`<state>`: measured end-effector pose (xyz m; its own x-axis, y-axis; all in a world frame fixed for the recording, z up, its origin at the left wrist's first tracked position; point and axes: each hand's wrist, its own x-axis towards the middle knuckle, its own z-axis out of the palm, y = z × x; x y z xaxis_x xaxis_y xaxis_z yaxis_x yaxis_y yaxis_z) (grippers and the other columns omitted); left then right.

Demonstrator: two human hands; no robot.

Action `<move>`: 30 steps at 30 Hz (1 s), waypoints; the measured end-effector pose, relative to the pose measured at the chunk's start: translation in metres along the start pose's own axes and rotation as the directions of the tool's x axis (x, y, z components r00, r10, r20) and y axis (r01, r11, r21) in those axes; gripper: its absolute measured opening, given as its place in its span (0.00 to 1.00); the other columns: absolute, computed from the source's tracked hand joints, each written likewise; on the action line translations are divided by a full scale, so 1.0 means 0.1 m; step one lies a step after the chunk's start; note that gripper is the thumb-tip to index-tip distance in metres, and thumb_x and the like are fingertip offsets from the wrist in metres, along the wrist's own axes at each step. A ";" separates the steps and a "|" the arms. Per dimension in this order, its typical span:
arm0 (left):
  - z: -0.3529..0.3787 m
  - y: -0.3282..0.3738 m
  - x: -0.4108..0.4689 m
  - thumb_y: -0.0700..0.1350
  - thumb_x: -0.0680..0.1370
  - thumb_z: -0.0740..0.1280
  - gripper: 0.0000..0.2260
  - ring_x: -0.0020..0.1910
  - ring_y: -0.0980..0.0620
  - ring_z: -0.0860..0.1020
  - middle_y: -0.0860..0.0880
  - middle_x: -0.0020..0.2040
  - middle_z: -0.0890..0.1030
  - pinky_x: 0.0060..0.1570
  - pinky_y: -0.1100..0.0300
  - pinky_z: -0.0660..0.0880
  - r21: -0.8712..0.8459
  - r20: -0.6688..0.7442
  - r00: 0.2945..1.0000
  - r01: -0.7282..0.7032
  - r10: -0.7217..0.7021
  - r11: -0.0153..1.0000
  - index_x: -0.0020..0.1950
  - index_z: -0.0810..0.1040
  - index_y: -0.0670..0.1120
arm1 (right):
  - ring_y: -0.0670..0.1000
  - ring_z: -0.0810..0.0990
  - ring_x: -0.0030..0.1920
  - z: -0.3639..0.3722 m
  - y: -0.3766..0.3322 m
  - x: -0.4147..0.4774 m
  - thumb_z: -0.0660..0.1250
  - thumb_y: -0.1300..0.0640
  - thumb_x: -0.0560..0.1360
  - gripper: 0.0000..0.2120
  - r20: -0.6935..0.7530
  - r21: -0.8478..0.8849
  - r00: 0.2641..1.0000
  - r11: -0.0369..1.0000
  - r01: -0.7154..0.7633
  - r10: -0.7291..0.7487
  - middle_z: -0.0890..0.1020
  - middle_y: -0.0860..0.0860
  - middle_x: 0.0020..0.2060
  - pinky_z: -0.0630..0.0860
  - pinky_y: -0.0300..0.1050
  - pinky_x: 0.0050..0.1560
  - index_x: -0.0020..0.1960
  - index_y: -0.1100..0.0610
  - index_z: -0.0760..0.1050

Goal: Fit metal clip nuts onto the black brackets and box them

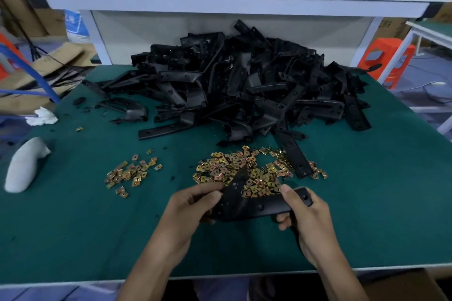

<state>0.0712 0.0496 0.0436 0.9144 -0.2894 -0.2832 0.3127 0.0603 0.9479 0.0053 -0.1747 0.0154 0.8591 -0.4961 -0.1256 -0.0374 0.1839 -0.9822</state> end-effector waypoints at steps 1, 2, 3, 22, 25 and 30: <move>0.01 -0.01 0.00 0.38 0.79 0.69 0.11 0.39 0.56 0.79 0.47 0.47 0.86 0.34 0.63 0.75 -0.025 0.001 1.000 0.003 -0.003 1.000 0.51 0.88 0.52 | 0.53 0.78 0.27 0.00 0.00 0.00 0.74 0.48 0.70 0.19 0.001 0.004 1.000 1.000 -0.004 0.004 0.81 0.57 0.32 0.75 0.43 0.24 0.44 0.63 0.75; 0.02 -0.01 0.00 0.38 0.80 0.69 0.10 0.40 0.56 0.79 0.47 0.47 0.86 0.33 0.62 0.75 -0.037 0.001 1.000 -0.002 0.002 0.999 0.51 0.88 0.51 | 0.53 0.78 0.27 0.00 0.00 0.00 0.74 0.48 0.70 0.18 0.005 0.008 1.000 1.000 -0.007 0.007 0.80 0.57 0.32 0.75 0.43 0.24 0.44 0.64 0.75; 0.03 -0.01 0.00 0.38 0.80 0.69 0.10 0.38 0.56 0.79 0.47 0.46 0.85 0.32 0.62 0.74 -0.046 -0.002 1.000 -0.010 0.010 0.999 0.52 0.88 0.50 | 0.53 0.78 0.27 0.01 0.00 0.00 0.74 0.49 0.71 0.18 0.011 0.009 1.000 1.000 -0.009 0.009 0.80 0.56 0.32 0.75 0.43 0.24 0.44 0.64 0.75; -0.02 -0.02 -0.05 0.40 0.79 0.71 0.14 0.40 0.60 0.81 0.53 0.46 0.87 0.39 0.66 0.77 0.152 -0.003 0.991 -0.131 0.133 0.980 0.49 0.87 0.60 | 0.52 0.78 0.27 -0.01 -0.01 -0.01 0.75 0.47 0.68 0.20 -0.012 0.047 1.000 0.999 -0.013 0.013 0.80 0.57 0.32 0.76 0.44 0.24 0.44 0.63 0.74; -0.03 -0.01 -0.08 0.41 0.78 0.71 0.13 0.39 0.60 0.81 0.53 0.44 0.87 0.39 0.66 0.77 0.178 -0.003 0.992 -0.126 0.128 0.976 0.48 0.87 0.60 | 0.53 0.78 0.27 0.00 0.00 -0.01 0.75 0.46 0.68 0.21 -0.026 0.037 1.000 0.999 -0.009 0.010 0.80 0.58 0.33 0.76 0.44 0.25 0.44 0.63 0.75; -0.03 -0.05 -0.09 0.44 0.78 0.72 0.13 0.32 0.60 0.76 0.56 0.38 0.84 0.36 0.65 0.74 0.301 -0.034 0.993 -0.100 0.115 0.948 0.47 0.86 0.64 | 0.55 0.78 0.28 0.01 0.03 -0.01 0.75 0.47 0.69 0.19 -0.048 -0.001 0.999 1.000 0.020 -0.020 0.81 0.59 0.33 0.76 0.44 0.25 0.42 0.63 0.75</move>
<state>0.0625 0.0544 0.0413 0.9525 -0.2479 -0.1766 0.1277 -0.2014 0.9712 0.0043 -0.1730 0.0128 0.8342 -0.5399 -0.1120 -0.0203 0.1729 -0.9847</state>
